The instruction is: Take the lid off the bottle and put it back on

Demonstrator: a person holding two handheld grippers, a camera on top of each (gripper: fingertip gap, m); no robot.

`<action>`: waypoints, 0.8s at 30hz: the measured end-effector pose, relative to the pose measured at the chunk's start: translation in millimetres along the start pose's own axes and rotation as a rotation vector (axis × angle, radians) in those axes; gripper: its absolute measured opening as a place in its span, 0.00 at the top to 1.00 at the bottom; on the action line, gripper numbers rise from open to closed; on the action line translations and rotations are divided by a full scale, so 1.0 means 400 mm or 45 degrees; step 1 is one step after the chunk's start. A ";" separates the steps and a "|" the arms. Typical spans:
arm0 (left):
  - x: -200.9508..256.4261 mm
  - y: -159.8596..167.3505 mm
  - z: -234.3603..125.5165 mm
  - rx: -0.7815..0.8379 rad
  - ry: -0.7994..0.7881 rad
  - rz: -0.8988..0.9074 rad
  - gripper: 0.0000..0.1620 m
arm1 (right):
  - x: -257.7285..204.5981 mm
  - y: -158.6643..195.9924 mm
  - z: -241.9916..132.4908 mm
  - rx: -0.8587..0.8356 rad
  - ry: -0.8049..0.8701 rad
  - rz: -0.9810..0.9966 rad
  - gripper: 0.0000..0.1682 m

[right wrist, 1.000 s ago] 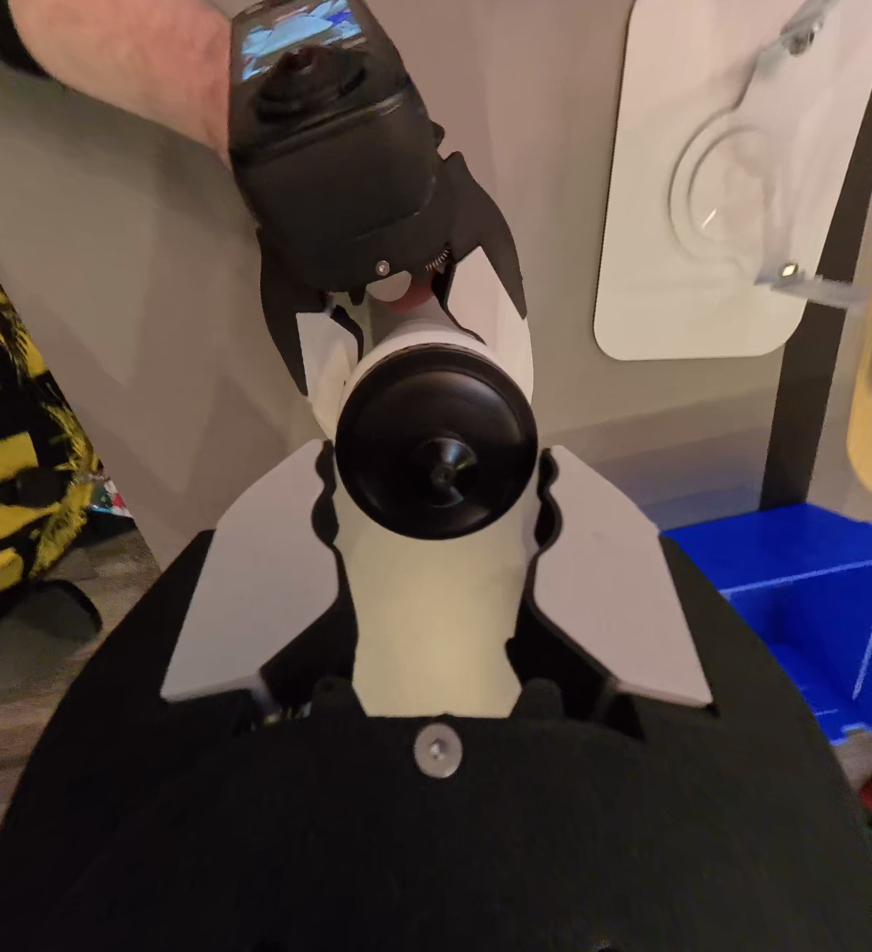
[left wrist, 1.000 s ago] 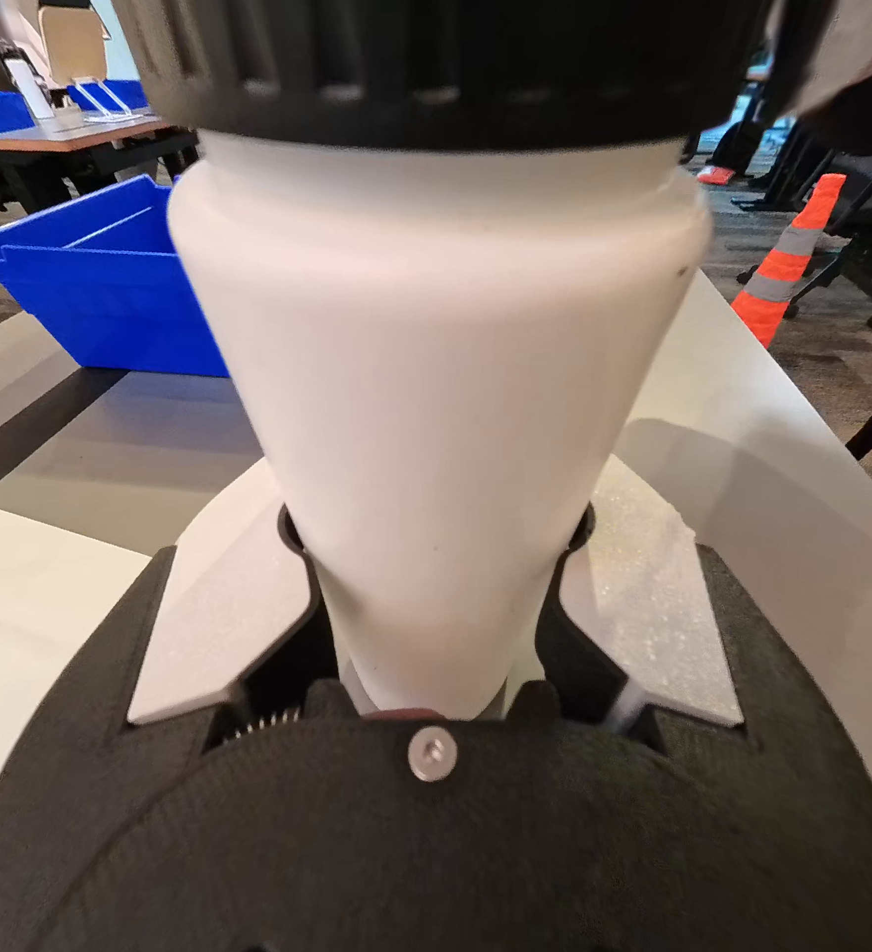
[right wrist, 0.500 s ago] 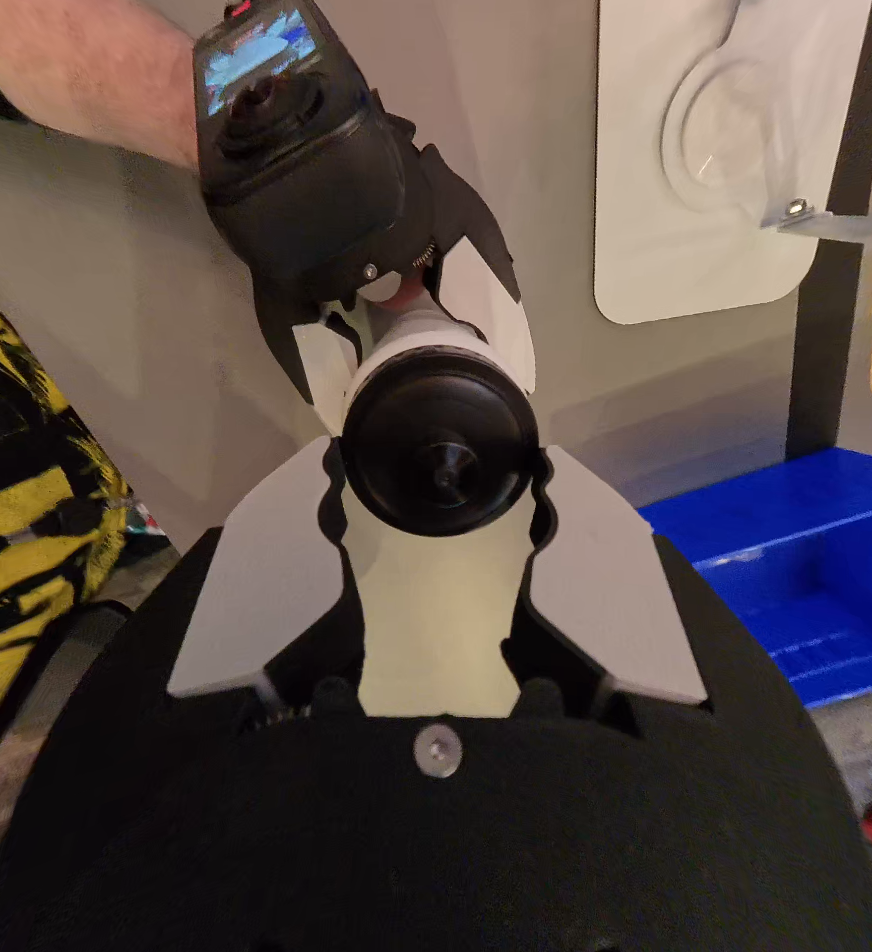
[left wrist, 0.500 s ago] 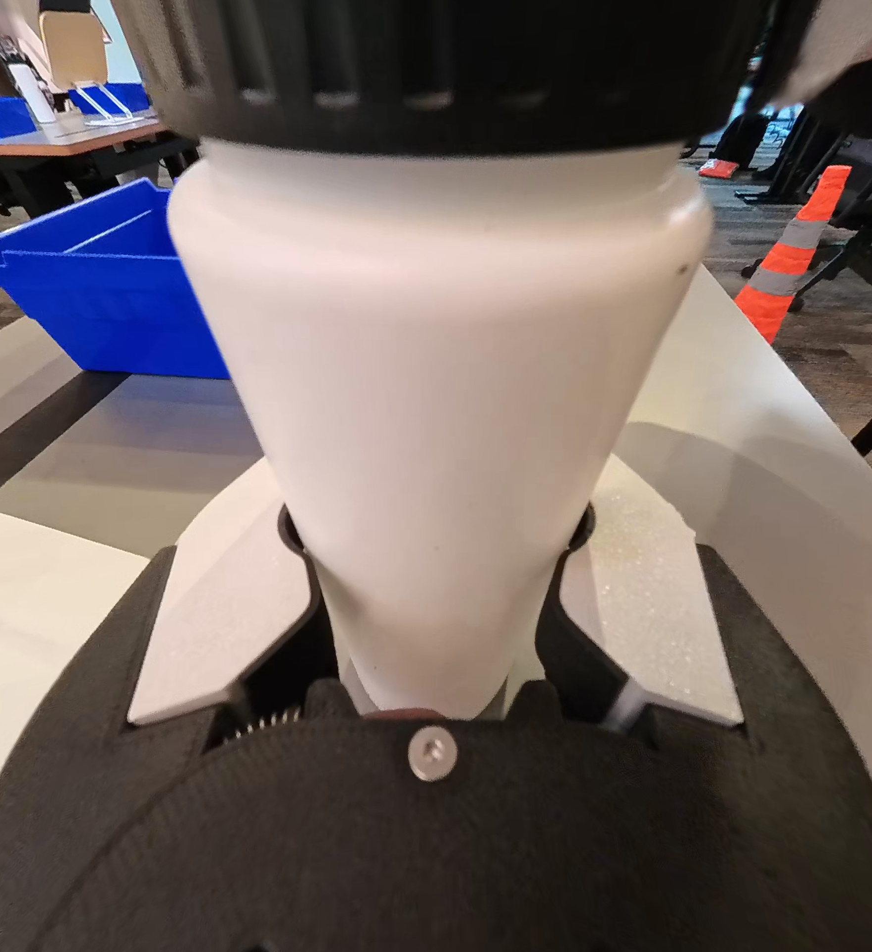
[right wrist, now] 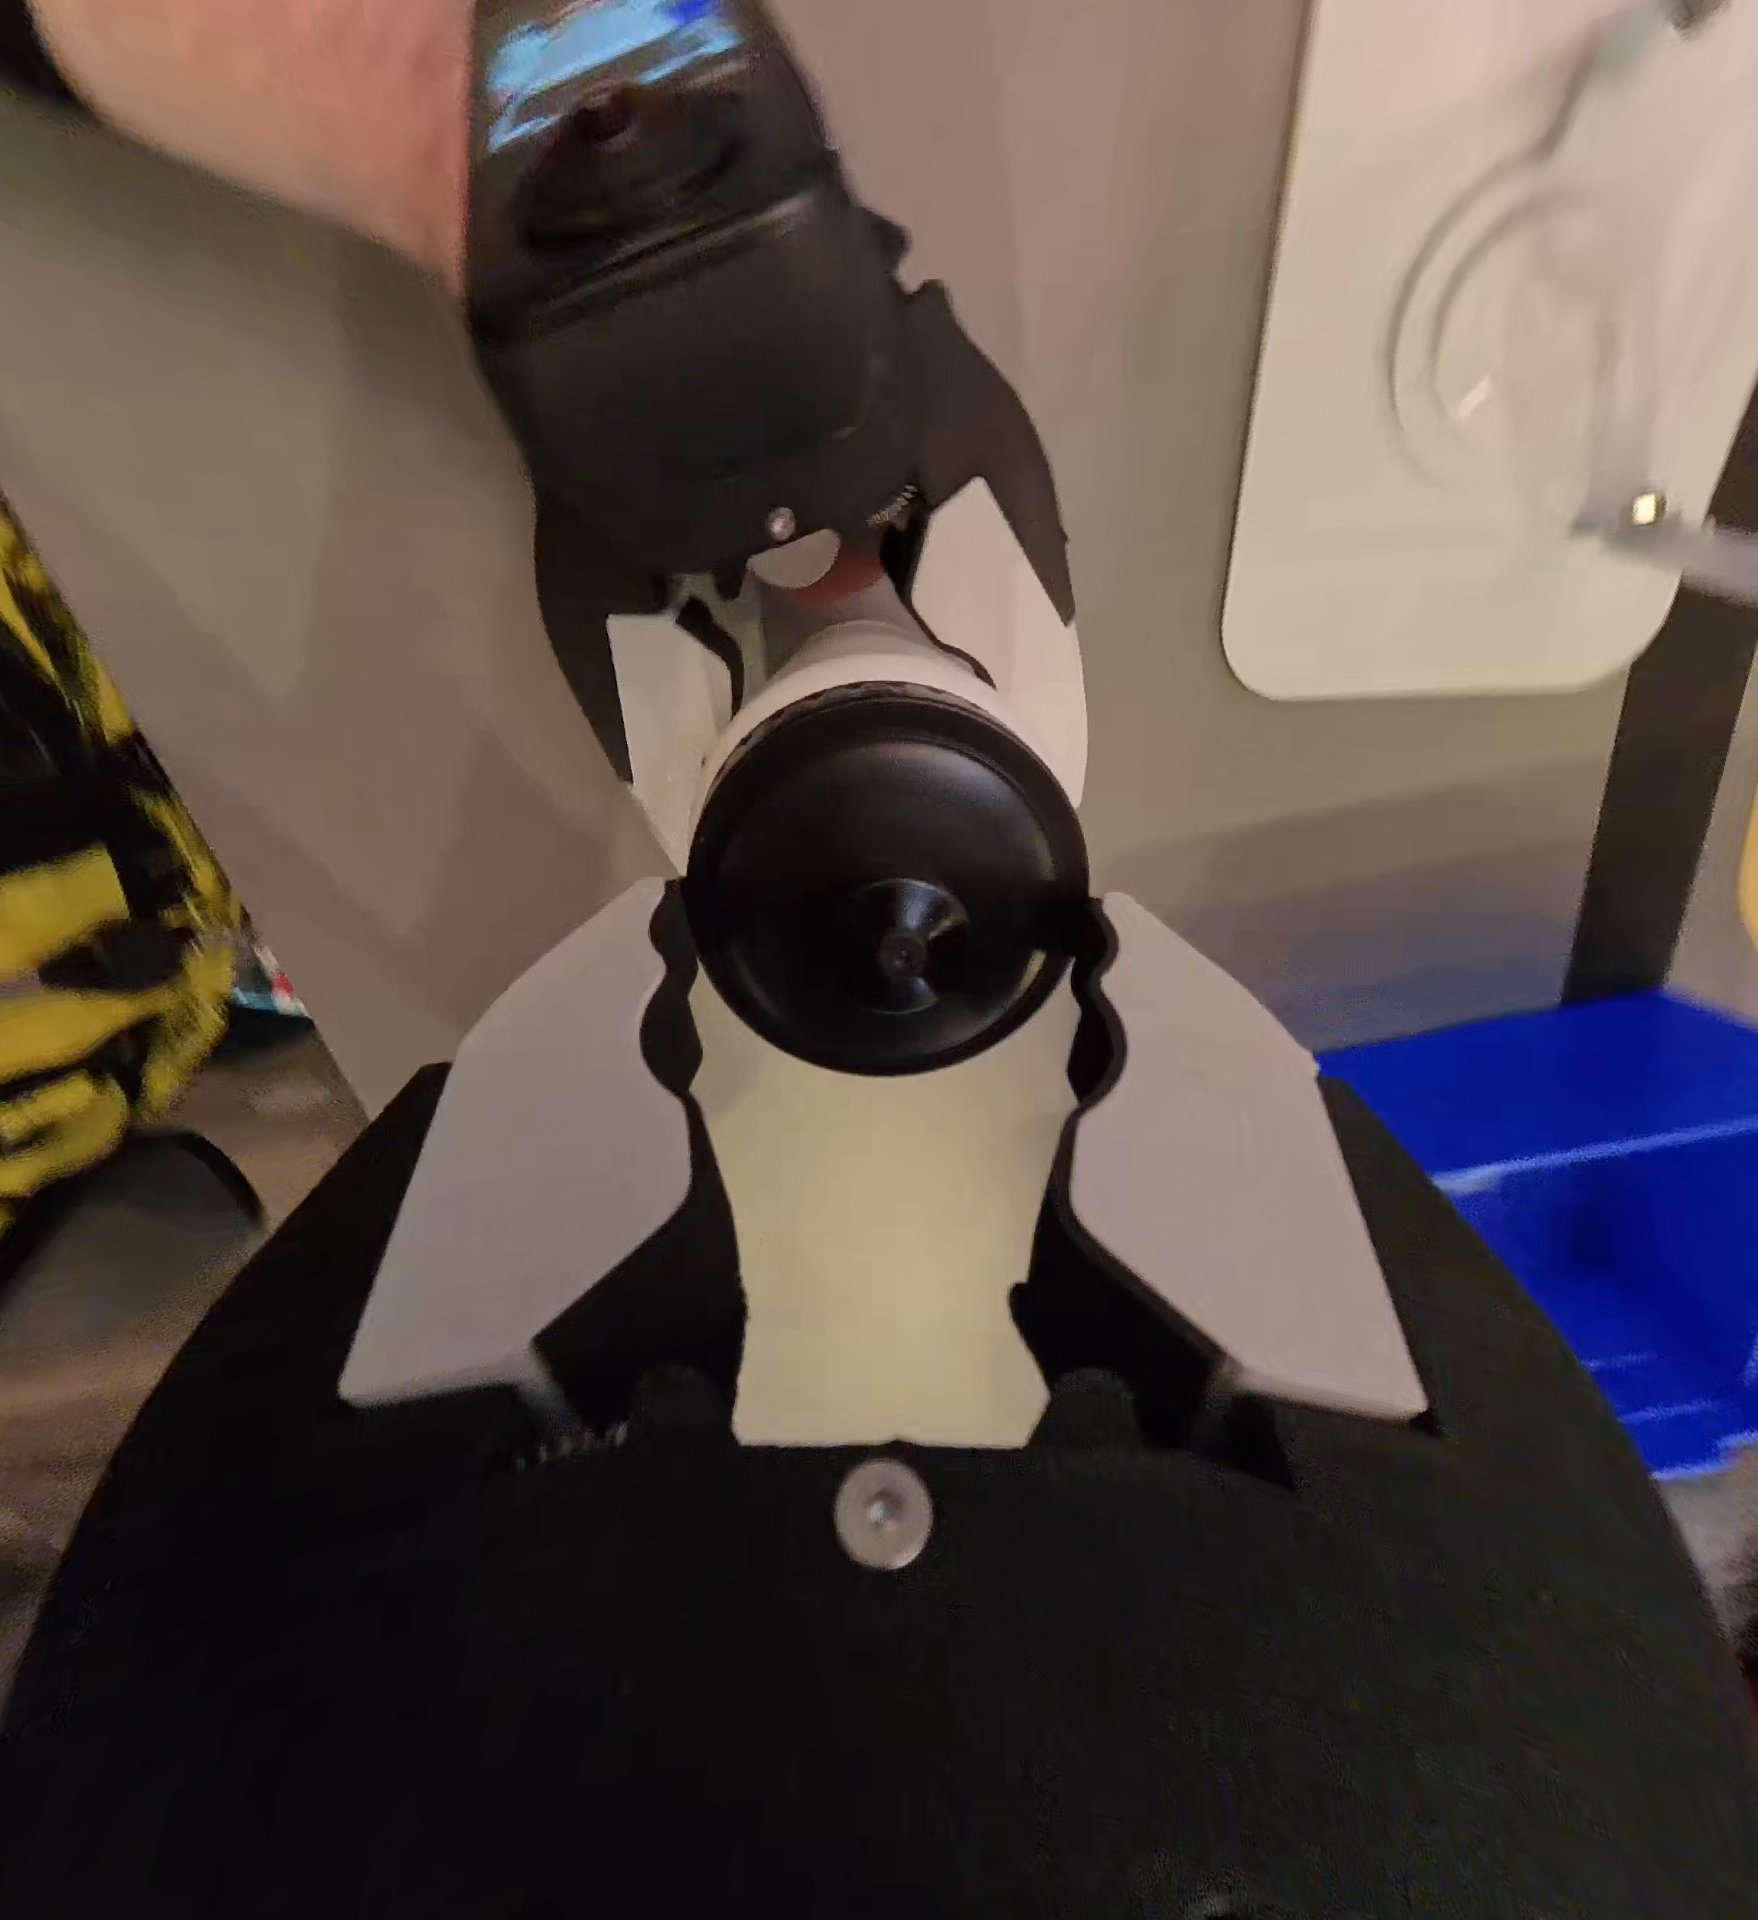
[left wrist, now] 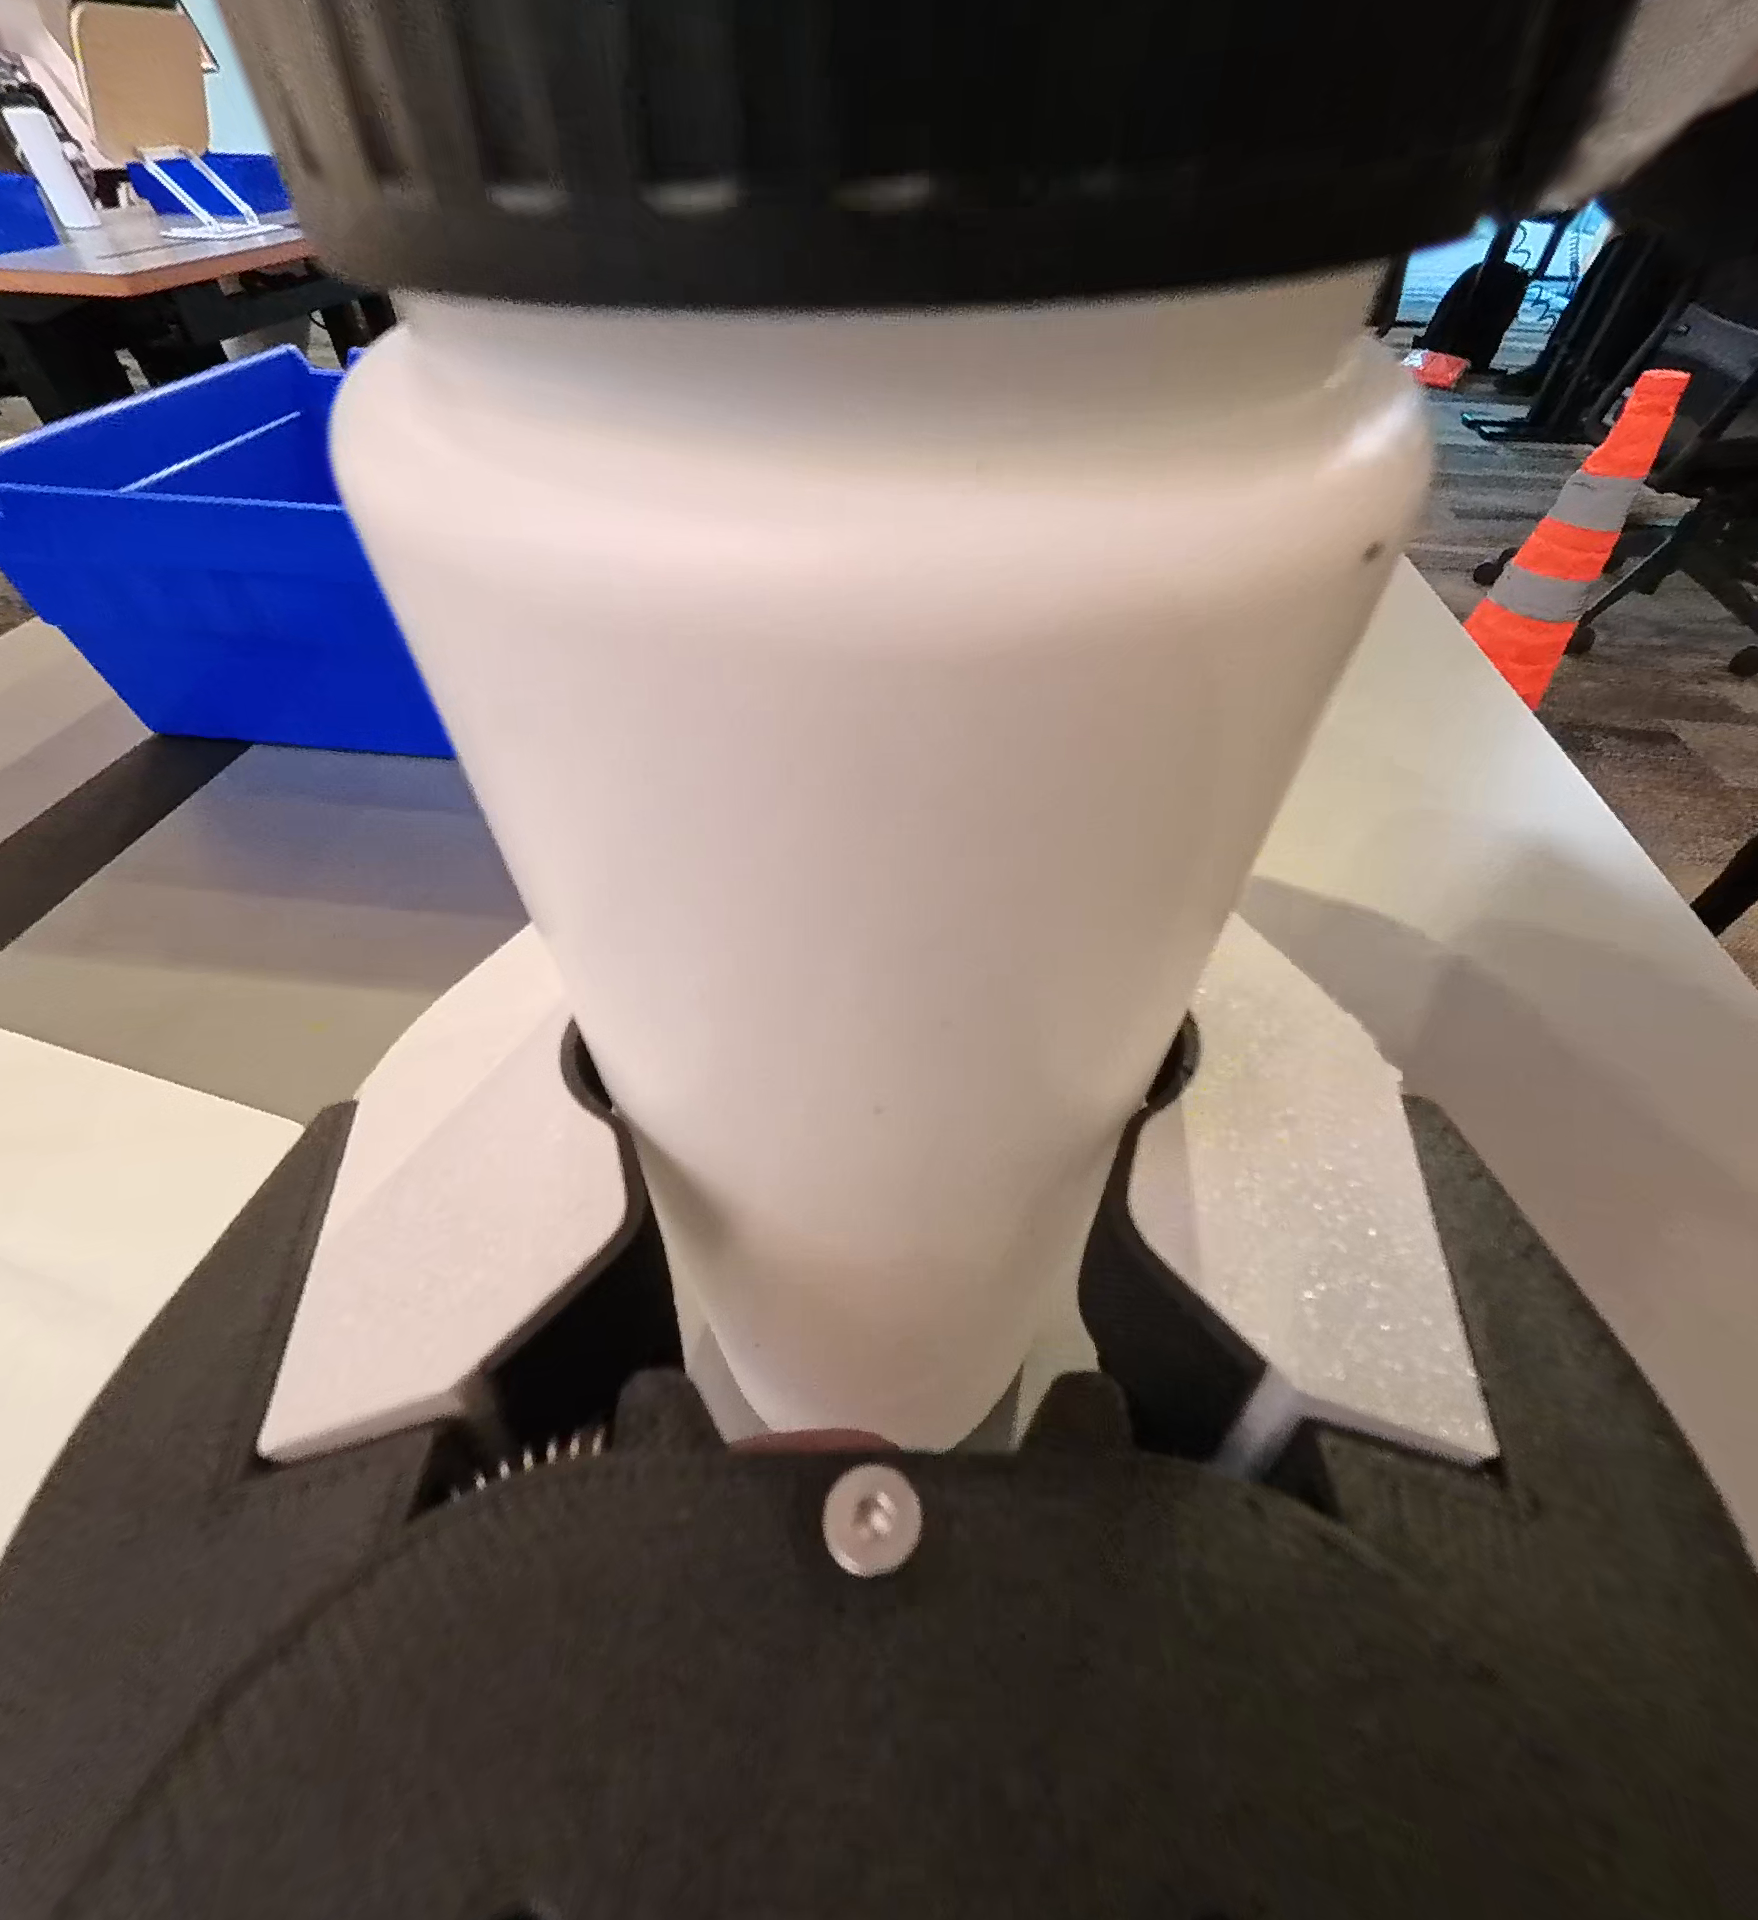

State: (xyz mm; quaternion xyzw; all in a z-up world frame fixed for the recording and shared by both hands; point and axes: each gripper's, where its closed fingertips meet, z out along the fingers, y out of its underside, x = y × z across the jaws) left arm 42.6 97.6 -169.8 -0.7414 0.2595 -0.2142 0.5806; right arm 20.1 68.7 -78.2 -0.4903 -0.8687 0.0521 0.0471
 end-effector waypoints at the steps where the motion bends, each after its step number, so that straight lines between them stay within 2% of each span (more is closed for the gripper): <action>1: 0.002 0.000 0.001 -0.001 -0.001 0.010 0.38 | -0.003 0.002 0.001 0.009 0.029 0.072 0.58; 3: 0.005 0.000 0.003 -0.004 0.001 0.019 0.38 | -0.004 0.002 0.002 0.035 0.072 0.135 0.58; 5: 0.006 -0.001 0.003 -0.005 0.003 0.024 0.38 | -0.010 0.007 0.001 0.005 0.063 0.060 0.57; 7: 0.006 -0.001 0.003 -0.003 0.008 0.021 0.38 | 0.003 0.005 -0.011 -0.007 0.066 -0.047 0.45; 10: 0.007 -0.001 0.004 -0.005 0.006 0.023 0.38 | 0.007 0.000 -0.011 -0.027 0.023 -0.303 0.49; 13: 0.006 -0.001 0.004 -0.005 0.006 0.022 0.38 | 0.004 0.019 0.015 -0.118 -0.062 -0.418 0.56; 14: 0.005 -0.001 0.004 -0.005 0.006 0.016 0.38 | 0.006 0.018 0.018 -0.112 -0.063 -0.432 0.55; 16: 0.002 -0.001 0.002 -0.001 0.002 0.004 0.38 | 0.005 0.014 0.018 -0.085 -0.087 -0.283 0.55; 19: -0.002 -0.002 0.001 0.009 0.012 -0.015 0.38 | -0.003 0.004 0.017 -0.007 -0.084 0.158 0.55; 22: 0.013 -0.002 0.008 -0.008 0.012 0.041 0.38 | -0.019 0.023 0.017 -0.051 -0.006 0.201 0.55; 24: 0.015 -0.002 0.010 -0.005 0.021 0.033 0.38 | -0.017 0.032 0.014 -0.086 -0.022 0.108 0.55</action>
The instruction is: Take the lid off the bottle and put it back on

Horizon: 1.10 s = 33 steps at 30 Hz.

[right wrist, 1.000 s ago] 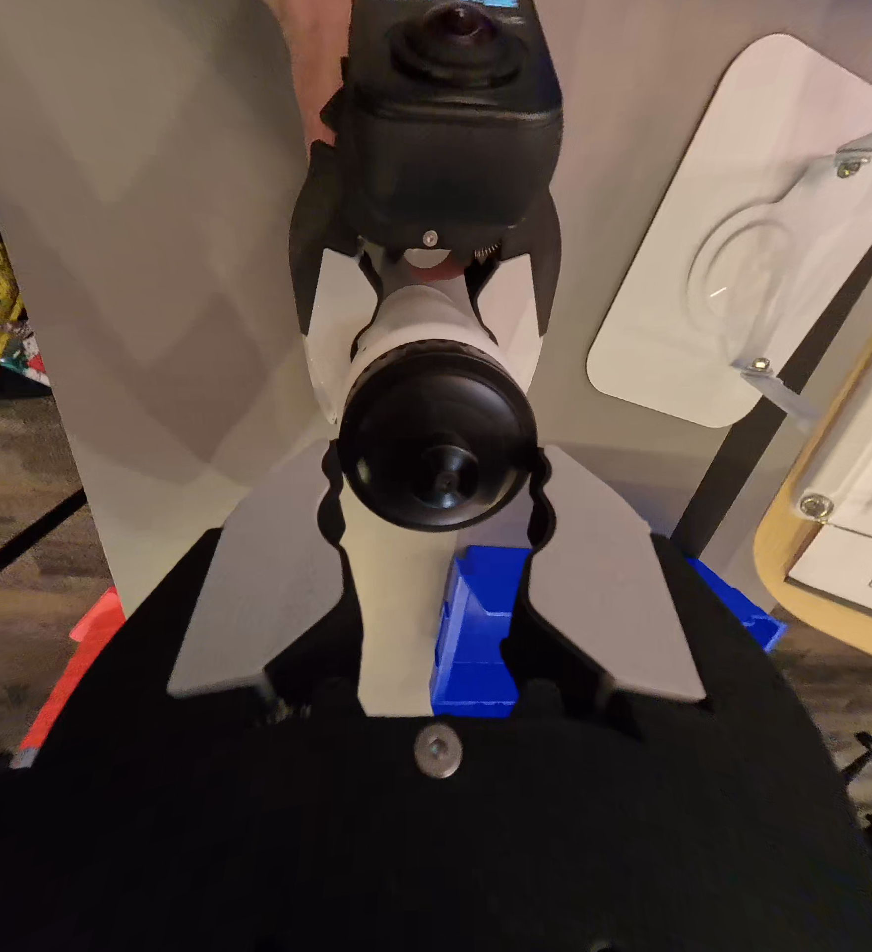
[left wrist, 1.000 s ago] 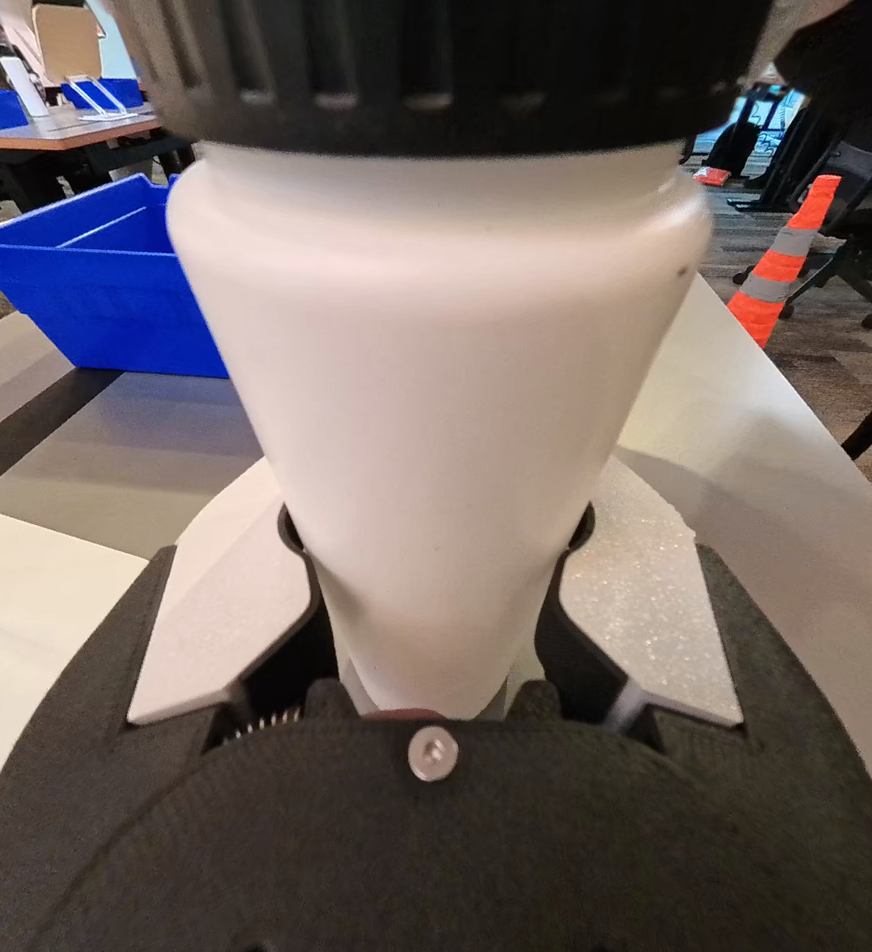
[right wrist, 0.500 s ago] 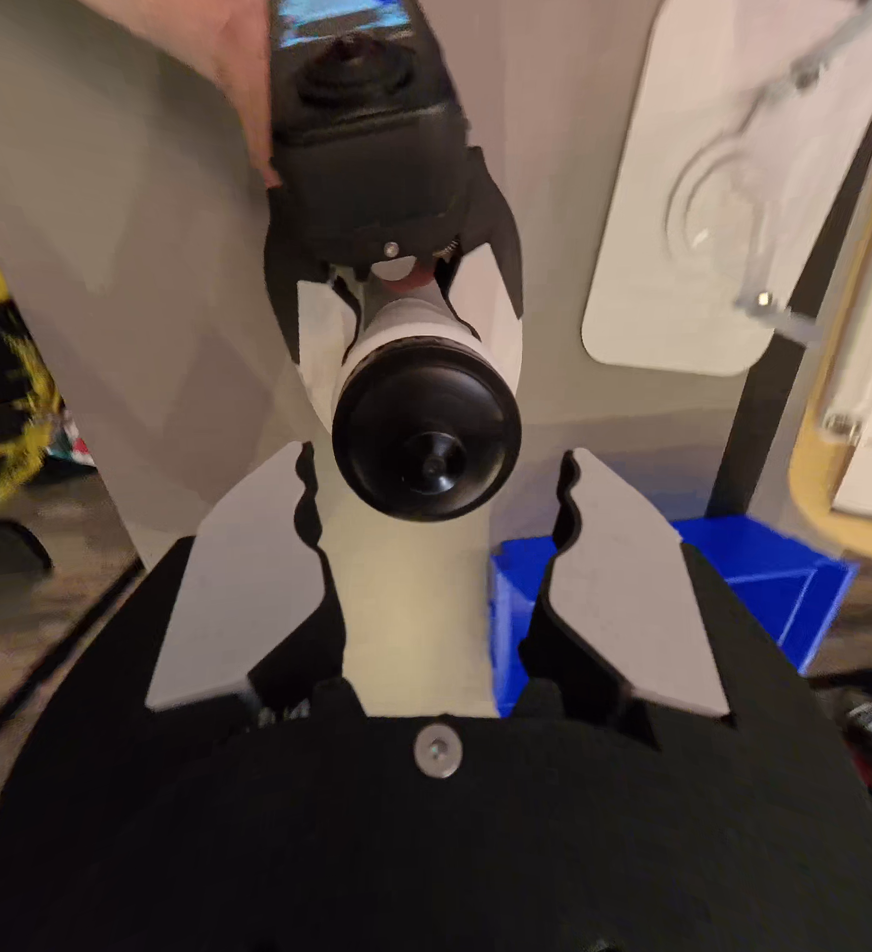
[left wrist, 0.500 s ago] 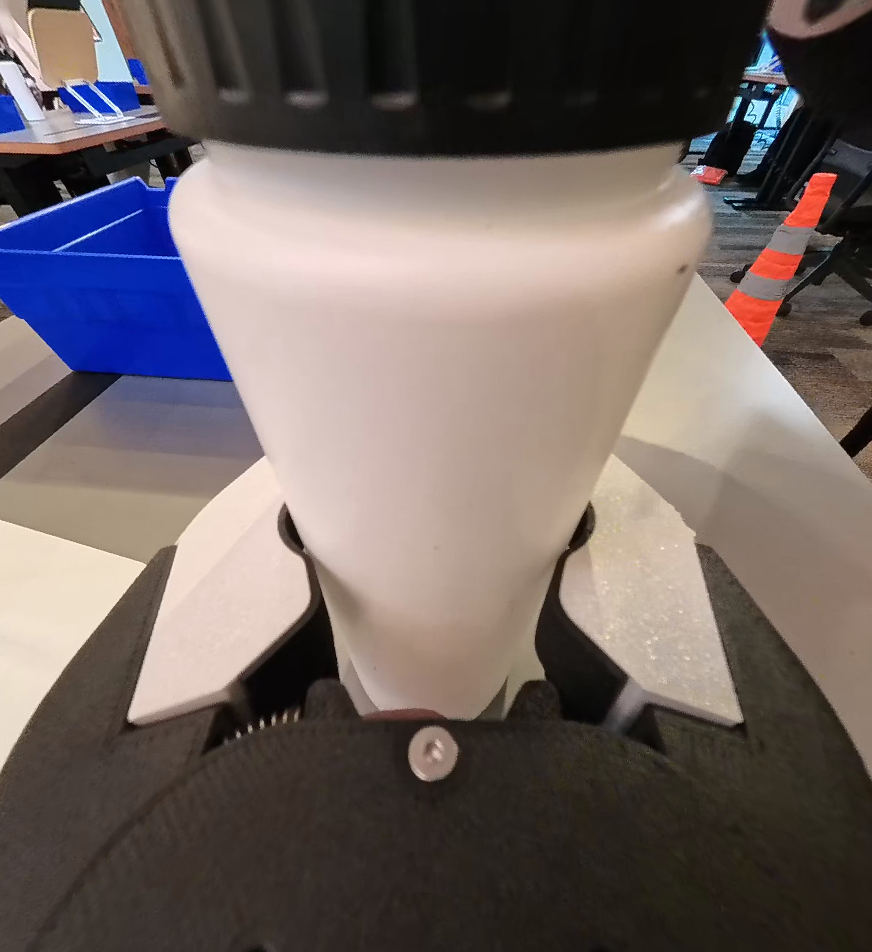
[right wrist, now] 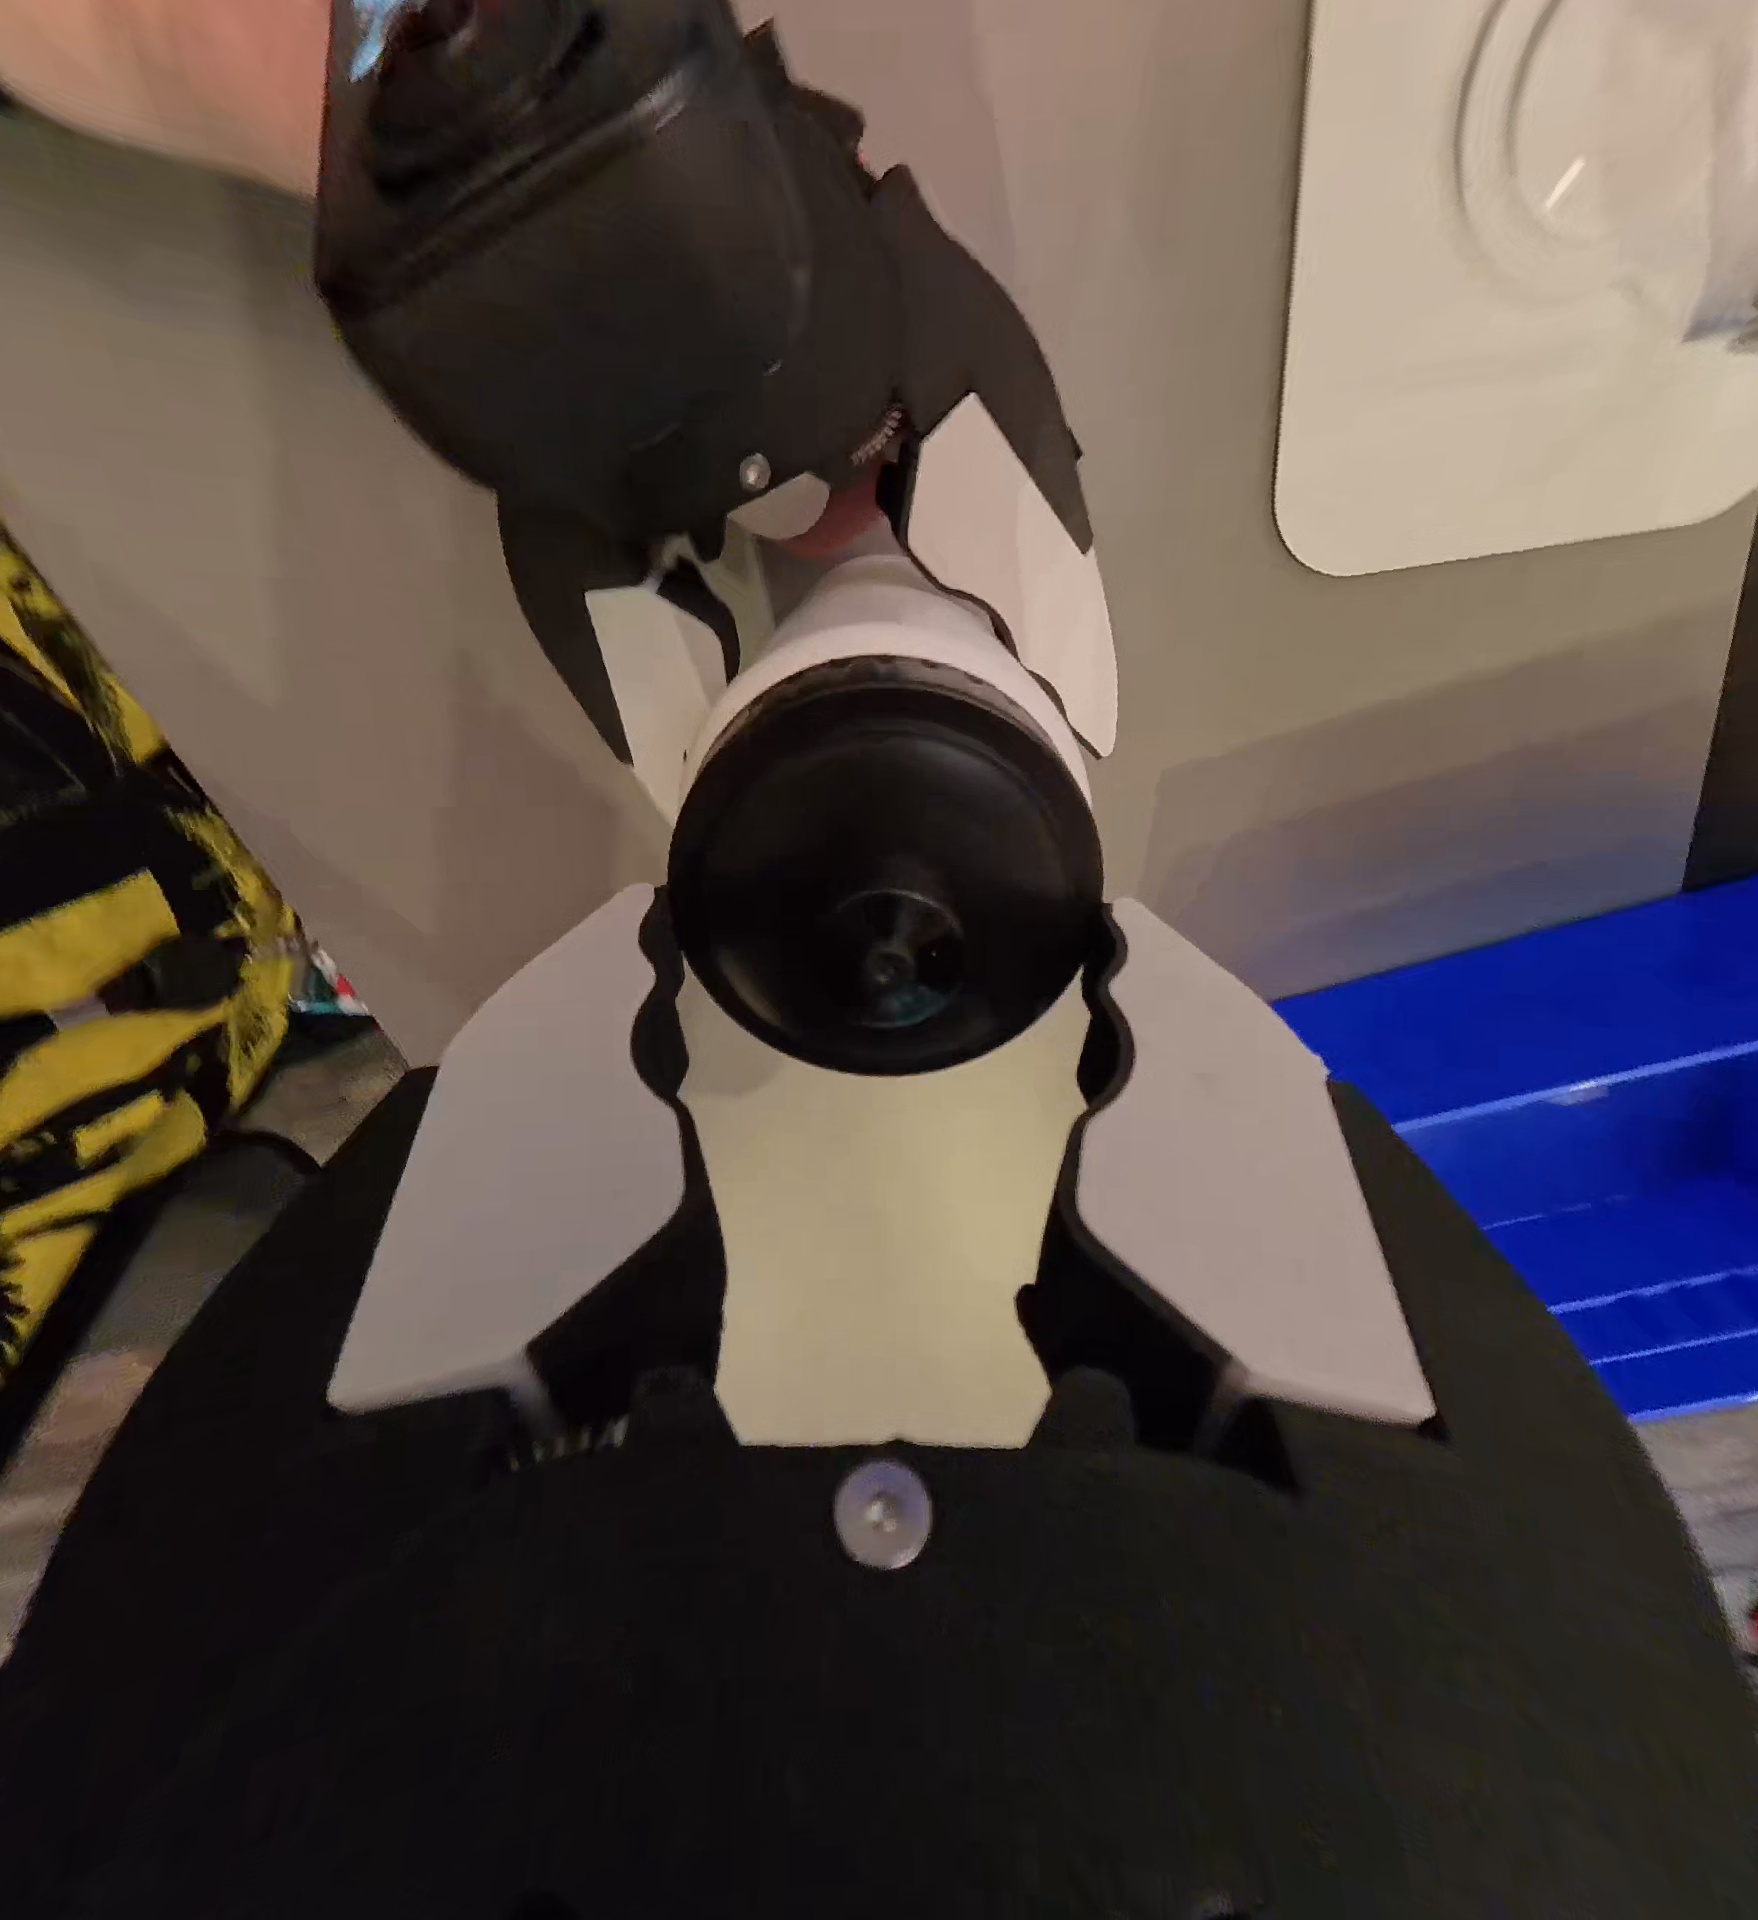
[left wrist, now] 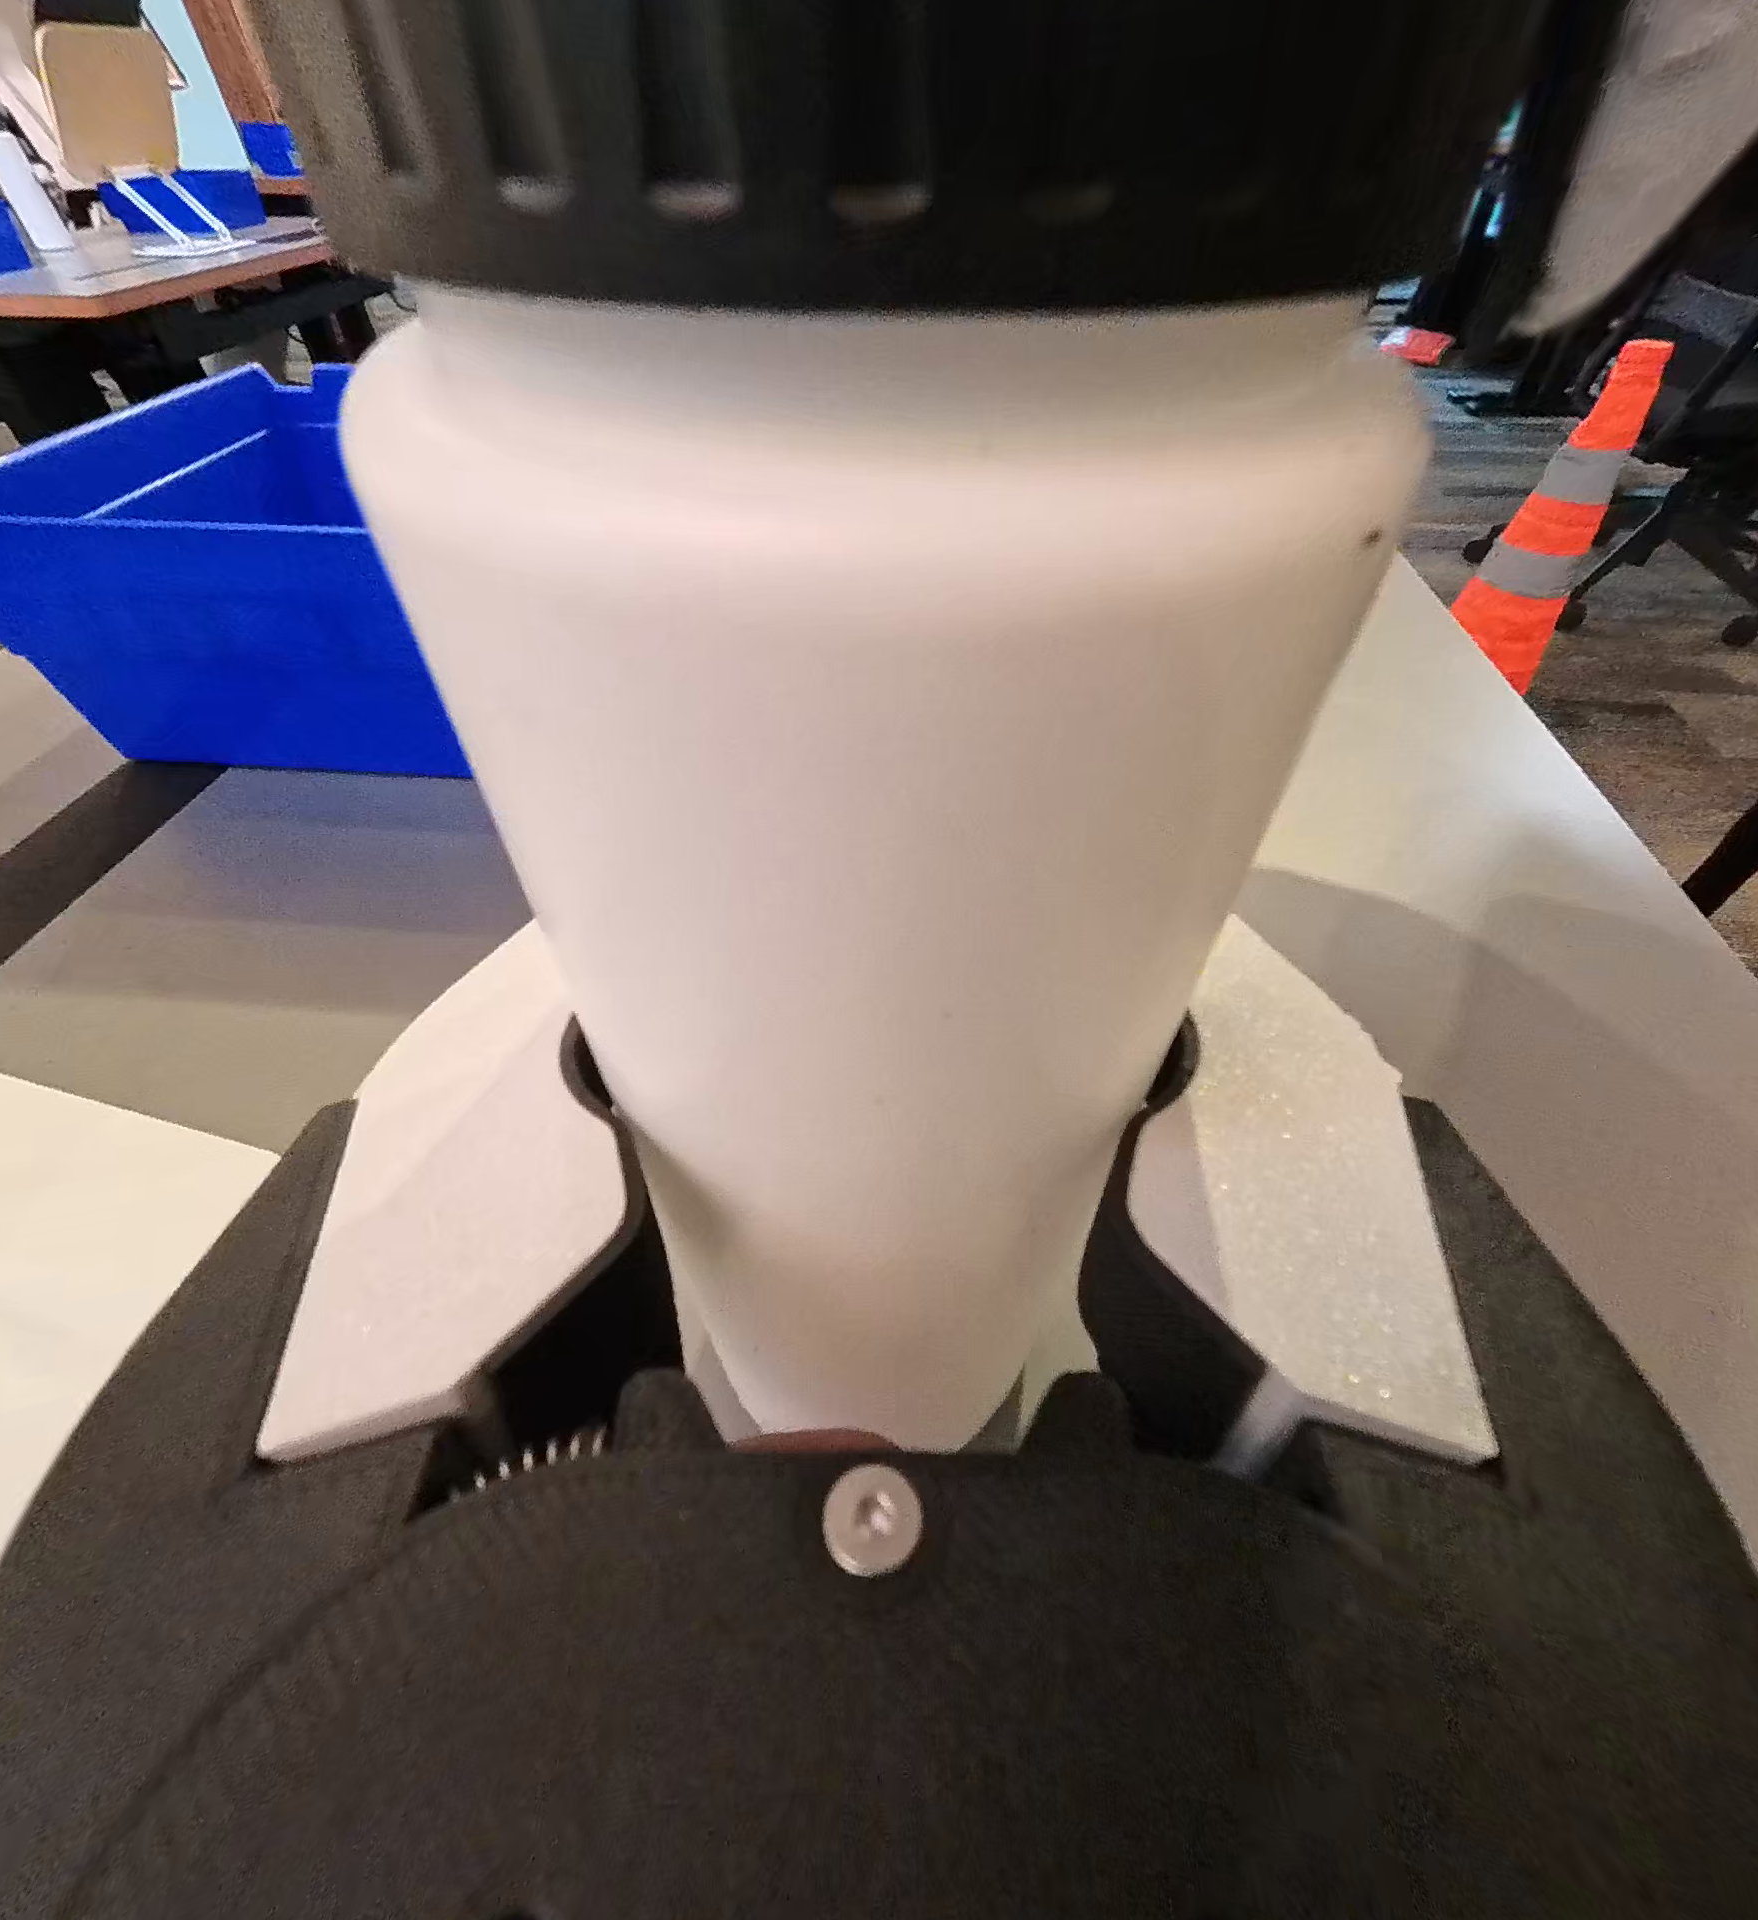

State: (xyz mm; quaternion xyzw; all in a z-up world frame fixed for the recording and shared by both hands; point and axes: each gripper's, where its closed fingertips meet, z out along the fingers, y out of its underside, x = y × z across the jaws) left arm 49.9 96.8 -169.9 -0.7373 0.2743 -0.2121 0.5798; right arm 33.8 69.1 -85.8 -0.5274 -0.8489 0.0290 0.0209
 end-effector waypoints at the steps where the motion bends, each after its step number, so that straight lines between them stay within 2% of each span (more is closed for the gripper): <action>1: -0.001 0.000 -0.001 0.001 0.000 -0.007 0.38 | 0.003 0.001 -0.003 -0.005 -0.002 -0.049 0.56; 3: 0.000 0.000 0.000 -0.001 -0.001 -0.002 0.38 | 0.011 -0.011 -0.013 0.023 0.017 -0.226 0.54; 5: 0.000 0.000 0.001 -0.003 0.001 -0.003 0.38 | 0.006 -0.012 -0.010 0.013 0.008 -0.413 0.57; 8: 0.000 0.001 0.001 -0.002 -0.001 -0.006 0.38 | 0.011 -0.011 -0.006 -0.028 0.026 -0.526 0.56; 10: -0.002 0.001 0.000 -0.001 -0.002 -0.011 0.38 | 0.011 -0.012 -0.006 -0.028 0.013 -0.439 0.56; 13: -0.006 0.002 -0.002 0.002 -0.004 -0.020 0.38 | 0.005 -0.021 -0.007 0.036 -0.032 -0.034 0.56; 16: 0.003 0.001 0.003 -0.006 -0.003 0.010 0.38 | -0.005 -0.010 -0.005 0.029 0.000 0.064 0.56; 19: 0.003 0.001 0.003 -0.003 -0.001 0.003 0.38 | 0.004 -0.008 -0.008 0.008 -0.039 -0.021 0.56; 21: 0.004 0.001 0.003 -0.005 -0.001 0.005 0.38 | 0.016 -0.020 -0.010 0.025 0.002 -0.209 0.49; 24: 0.004 0.001 0.003 -0.005 -0.001 0.004 0.38 | 0.006 -0.017 -0.005 -0.024 0.012 -0.469 0.55; 26: 0.004 0.001 0.004 -0.006 -0.004 0.006 0.38 | 0.011 -0.008 -0.002 -0.077 0.070 -0.584 0.56; 28: 0.002 0.002 0.002 -0.006 -0.003 -0.002 0.38 | 0.010 -0.010 -0.001 -0.080 0.059 -0.493 0.56; 31: -0.005 0.001 -0.001 0.001 -0.002 -0.031 0.38 | 0.009 -0.023 -0.001 0.005 0.011 -0.115 0.55; 33: -0.002 0.002 -0.002 0.003 0.004 -0.017 0.38 | 0.003 -0.027 0.001 0.046 0.039 0.005 0.55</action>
